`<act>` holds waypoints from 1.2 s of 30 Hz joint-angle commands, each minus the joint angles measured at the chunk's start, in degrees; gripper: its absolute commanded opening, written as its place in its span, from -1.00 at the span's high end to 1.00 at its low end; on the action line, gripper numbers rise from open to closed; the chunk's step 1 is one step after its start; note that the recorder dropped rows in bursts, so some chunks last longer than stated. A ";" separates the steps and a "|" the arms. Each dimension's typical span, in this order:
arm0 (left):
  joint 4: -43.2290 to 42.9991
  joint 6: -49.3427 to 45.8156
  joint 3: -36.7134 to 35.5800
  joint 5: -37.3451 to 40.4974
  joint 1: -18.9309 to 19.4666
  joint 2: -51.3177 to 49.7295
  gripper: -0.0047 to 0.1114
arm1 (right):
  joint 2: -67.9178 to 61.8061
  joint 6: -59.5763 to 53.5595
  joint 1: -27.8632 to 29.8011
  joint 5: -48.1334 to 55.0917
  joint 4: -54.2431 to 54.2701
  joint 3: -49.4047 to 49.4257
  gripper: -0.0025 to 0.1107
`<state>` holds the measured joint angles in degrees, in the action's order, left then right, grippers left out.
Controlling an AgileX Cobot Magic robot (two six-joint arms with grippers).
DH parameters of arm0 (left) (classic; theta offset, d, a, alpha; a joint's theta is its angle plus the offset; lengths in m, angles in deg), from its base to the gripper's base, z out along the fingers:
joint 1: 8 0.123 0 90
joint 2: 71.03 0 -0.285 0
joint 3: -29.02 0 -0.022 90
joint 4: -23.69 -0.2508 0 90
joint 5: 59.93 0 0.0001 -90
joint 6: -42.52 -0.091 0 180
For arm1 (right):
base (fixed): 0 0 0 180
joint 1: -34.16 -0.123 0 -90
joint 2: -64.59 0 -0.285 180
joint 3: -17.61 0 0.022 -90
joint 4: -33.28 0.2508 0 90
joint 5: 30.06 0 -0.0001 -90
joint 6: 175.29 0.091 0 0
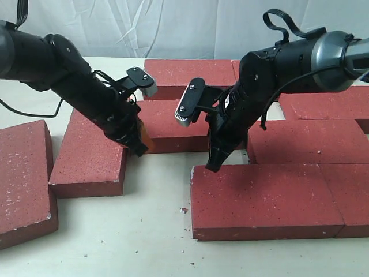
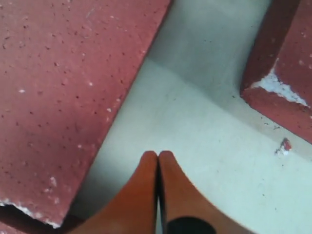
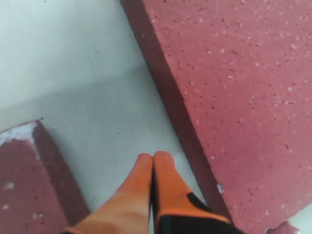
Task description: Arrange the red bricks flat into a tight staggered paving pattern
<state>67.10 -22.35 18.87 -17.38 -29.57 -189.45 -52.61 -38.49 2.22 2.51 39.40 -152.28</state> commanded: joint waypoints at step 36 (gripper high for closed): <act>7.39 0.31 1.02 -17.16 -0.27 -0.91 0.92 | 2.88 3.37 3.31 -6.86 -1.97 -0.21 0.97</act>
<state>74.32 -24.84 19.81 -35.57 -29.57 -192.93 -53.20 -35.63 5.75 -7.35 36.38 -152.36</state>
